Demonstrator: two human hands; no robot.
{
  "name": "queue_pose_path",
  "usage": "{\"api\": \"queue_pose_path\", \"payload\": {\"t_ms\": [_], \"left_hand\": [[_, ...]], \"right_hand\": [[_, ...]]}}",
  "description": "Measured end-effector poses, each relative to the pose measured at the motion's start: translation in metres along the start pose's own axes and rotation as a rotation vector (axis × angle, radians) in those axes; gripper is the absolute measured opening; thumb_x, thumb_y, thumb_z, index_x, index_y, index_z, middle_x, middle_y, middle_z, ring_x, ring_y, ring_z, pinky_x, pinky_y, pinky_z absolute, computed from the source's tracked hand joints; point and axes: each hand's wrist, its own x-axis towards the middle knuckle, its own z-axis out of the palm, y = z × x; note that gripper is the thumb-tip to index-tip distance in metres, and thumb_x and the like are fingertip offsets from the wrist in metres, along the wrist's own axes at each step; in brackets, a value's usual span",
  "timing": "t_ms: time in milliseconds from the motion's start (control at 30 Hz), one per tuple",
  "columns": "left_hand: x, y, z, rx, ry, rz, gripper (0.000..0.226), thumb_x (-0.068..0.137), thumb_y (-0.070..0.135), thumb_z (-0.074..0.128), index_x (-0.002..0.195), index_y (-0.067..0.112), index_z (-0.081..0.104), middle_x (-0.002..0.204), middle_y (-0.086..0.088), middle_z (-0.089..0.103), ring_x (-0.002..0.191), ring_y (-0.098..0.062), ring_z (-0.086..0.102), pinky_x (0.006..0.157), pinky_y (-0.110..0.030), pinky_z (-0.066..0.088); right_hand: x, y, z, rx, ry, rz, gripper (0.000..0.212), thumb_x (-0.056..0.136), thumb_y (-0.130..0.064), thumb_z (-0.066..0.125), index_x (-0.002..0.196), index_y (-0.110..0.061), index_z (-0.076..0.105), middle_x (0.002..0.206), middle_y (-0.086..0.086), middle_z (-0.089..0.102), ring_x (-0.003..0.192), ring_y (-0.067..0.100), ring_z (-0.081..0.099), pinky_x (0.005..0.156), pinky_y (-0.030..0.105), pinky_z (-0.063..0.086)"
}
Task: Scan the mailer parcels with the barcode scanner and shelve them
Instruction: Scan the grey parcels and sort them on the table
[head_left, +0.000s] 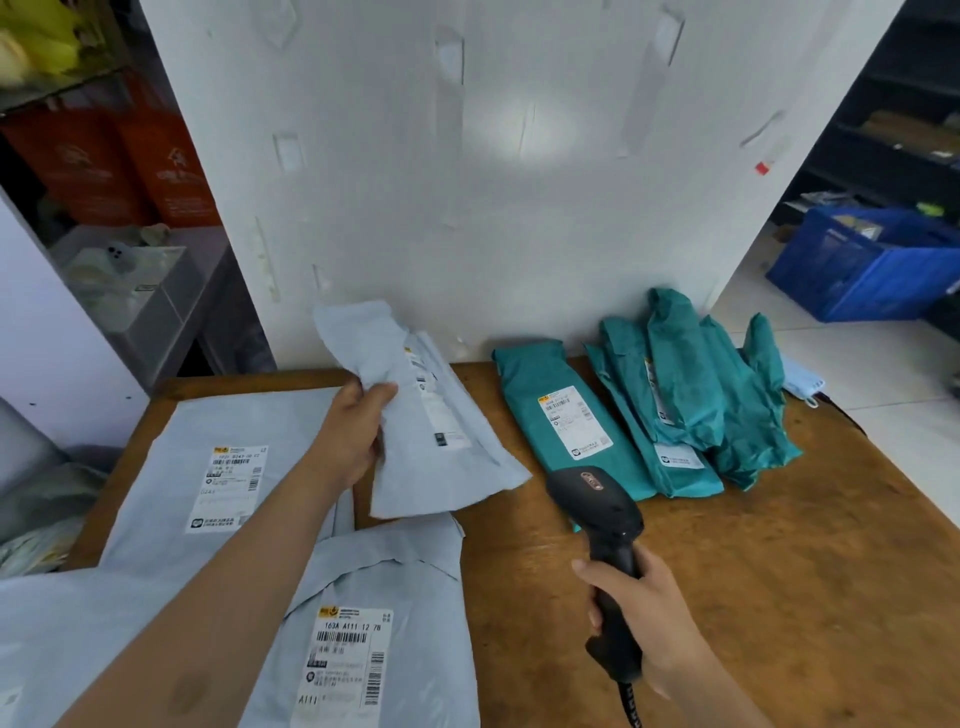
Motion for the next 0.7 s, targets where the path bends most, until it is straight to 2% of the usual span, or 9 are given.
{"api": "queue_pose_path", "payload": {"t_ms": [67,100,167,233,300,367,467,567,700], "left_hand": [[-0.014,-0.004,0.001,-0.188,-0.048,-0.120,0.019,0.094,0.009,0.046,0.100,0.015,0.063,0.086,0.002,0.076,0.079,-0.013,0.071,0.068,-0.030,0.057],[-0.022,-0.016,0.000,-0.204,-0.066,-0.200,0.019,0.094,0.010,0.047,0.102,0.013,0.063,0.091,-0.003,0.076,0.084,-0.019,0.070,0.074,-0.036,0.057],[-0.043,-0.055,-0.005,-0.049,-0.130,-0.355,0.020,0.094,0.009,0.048,0.108,0.007,0.062,0.110,-0.018,0.070,0.093,-0.030,0.067,0.088,-0.047,0.053],[-0.066,-0.097,-0.006,0.245,-0.225,-0.436,0.021,0.095,0.008,0.051,0.113,0.007,0.061,0.120,-0.019,0.065,0.099,-0.029,0.066,0.095,-0.048,0.050],[-0.080,-0.126,-0.001,0.502,-0.248,-0.375,0.025,0.094,0.014,0.054,0.119,0.015,0.055,0.122,-0.005,0.064,0.105,-0.025,0.064,0.096,-0.042,0.050],[-0.083,-0.137,0.005,0.683,-0.182,-0.291,0.034,0.094,0.022,0.053,0.127,0.019,0.050,0.124,0.000,0.060,0.112,-0.024,0.059,0.095,-0.034,0.048],[-0.083,-0.141,0.011,0.761,-0.101,-0.339,0.036,0.094,0.019,0.050,0.129,0.012,0.044,0.129,-0.008,0.056,0.113,-0.027,0.057,0.090,-0.031,0.048],[-0.087,-0.139,0.009,0.832,-0.085,-0.343,0.037,0.094,0.017,0.050,0.129,0.010,0.039,0.133,-0.011,0.053,0.118,-0.030,0.054,0.095,-0.035,0.047],[-0.089,-0.130,0.007,0.686,-0.109,-0.392,0.050,0.095,0.013,0.049,0.141,0.018,0.032,0.138,-0.006,0.050,0.120,-0.028,0.052,0.101,-0.038,0.045]], "right_hand": [[-0.005,-0.005,-0.009,0.105,-0.003,0.001,0.013,0.083,0.001,0.066,0.089,-0.001,0.055,0.055,0.013,0.047,0.040,0.021,0.042,0.042,0.027,0.037],[-0.008,-0.006,-0.014,0.153,-0.008,-0.002,0.012,0.084,0.002,0.065,0.092,0.000,0.056,0.056,0.013,0.047,0.040,0.021,0.041,0.042,0.027,0.037],[-0.012,-0.007,-0.024,0.221,-0.012,-0.006,0.013,0.085,0.003,0.061,0.098,0.000,0.058,0.057,0.012,0.048,0.040,0.021,0.041,0.042,0.026,0.036],[-0.013,-0.003,-0.032,0.208,0.000,0.021,0.012,0.085,0.001,0.061,0.097,-0.001,0.057,0.058,0.011,0.048,0.041,0.021,0.041,0.044,0.026,0.035],[-0.012,0.004,-0.036,0.133,0.003,0.081,0.011,0.085,-0.002,0.063,0.093,-0.002,0.056,0.057,0.010,0.048,0.042,0.020,0.041,0.045,0.026,0.035],[-0.011,0.012,-0.034,0.075,-0.023,0.151,0.010,0.086,-0.004,0.064,0.090,-0.003,0.055,0.057,0.009,0.049,0.041,0.019,0.042,0.043,0.025,0.035],[-0.013,0.022,-0.024,-0.024,-0.133,0.230,0.008,0.085,-0.004,0.064,0.090,-0.003,0.057,0.058,0.009,0.049,0.041,0.019,0.042,0.043,0.025,0.035],[-0.015,0.027,-0.008,-0.078,-0.199,0.275,0.010,0.083,-0.002,0.064,0.092,-0.003,0.059,0.059,0.009,0.050,0.042,0.018,0.043,0.043,0.024,0.036],[-0.015,0.030,0.008,0.008,-0.241,0.314,0.006,0.083,-0.001,0.061,0.085,-0.005,0.057,0.058,0.009,0.050,0.041,0.019,0.042,0.043,0.024,0.037]]}}
